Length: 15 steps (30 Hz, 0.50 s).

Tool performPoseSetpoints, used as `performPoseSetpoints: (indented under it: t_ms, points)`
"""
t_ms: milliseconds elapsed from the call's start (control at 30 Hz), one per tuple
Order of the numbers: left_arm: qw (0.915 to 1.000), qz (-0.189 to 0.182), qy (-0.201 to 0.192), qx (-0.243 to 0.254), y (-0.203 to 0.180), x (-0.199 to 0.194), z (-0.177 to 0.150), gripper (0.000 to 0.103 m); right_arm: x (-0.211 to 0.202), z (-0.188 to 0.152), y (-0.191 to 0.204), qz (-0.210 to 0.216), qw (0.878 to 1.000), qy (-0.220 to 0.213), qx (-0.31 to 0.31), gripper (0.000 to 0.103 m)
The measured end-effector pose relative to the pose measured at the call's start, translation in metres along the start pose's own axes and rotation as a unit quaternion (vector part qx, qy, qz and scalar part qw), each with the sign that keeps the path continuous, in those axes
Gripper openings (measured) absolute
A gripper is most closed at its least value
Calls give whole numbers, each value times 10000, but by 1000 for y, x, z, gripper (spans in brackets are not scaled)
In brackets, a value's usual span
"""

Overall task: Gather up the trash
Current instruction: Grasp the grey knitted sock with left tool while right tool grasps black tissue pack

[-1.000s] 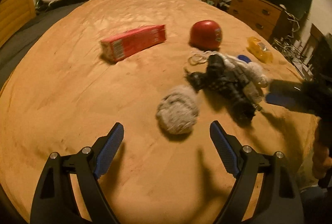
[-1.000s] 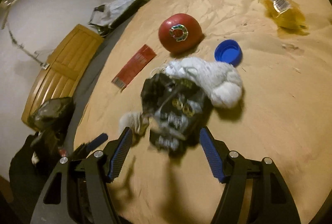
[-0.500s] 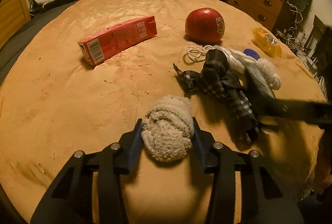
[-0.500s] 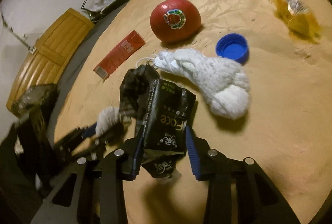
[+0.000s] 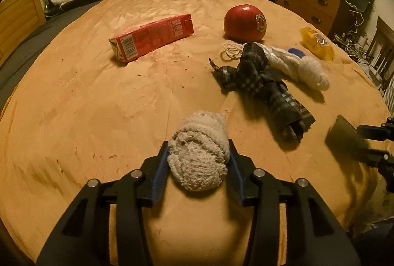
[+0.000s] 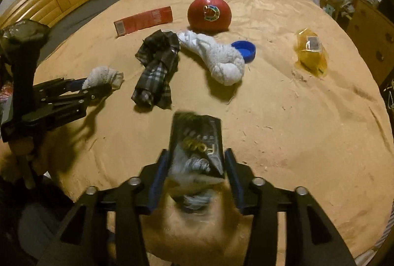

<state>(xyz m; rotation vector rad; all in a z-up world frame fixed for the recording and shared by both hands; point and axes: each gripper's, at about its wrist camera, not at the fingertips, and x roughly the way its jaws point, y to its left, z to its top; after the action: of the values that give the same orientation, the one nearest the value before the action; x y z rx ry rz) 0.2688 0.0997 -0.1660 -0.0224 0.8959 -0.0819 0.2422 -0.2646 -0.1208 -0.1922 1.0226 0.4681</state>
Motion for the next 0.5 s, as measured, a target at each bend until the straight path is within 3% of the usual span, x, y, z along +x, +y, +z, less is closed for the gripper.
performPoseSetpoints:
  t_ms: [133,233,400,500]
  points:
    - [9999,102,-111,60,-2,-4,3,57,2,4,-2,-69,9999,-106,70,66]
    - [9997,160,-161,47,-2,-4,5,61,8,9,-1,-151,9998,-90,6,67]
    - [9994,335,-41,108,-5,9,7,61,24,12,8,-314,9989,92,-324,67]
    - [9986,503,-36,131,-7,13,5,55,30,11,12,-393,9984,117,-399,64]
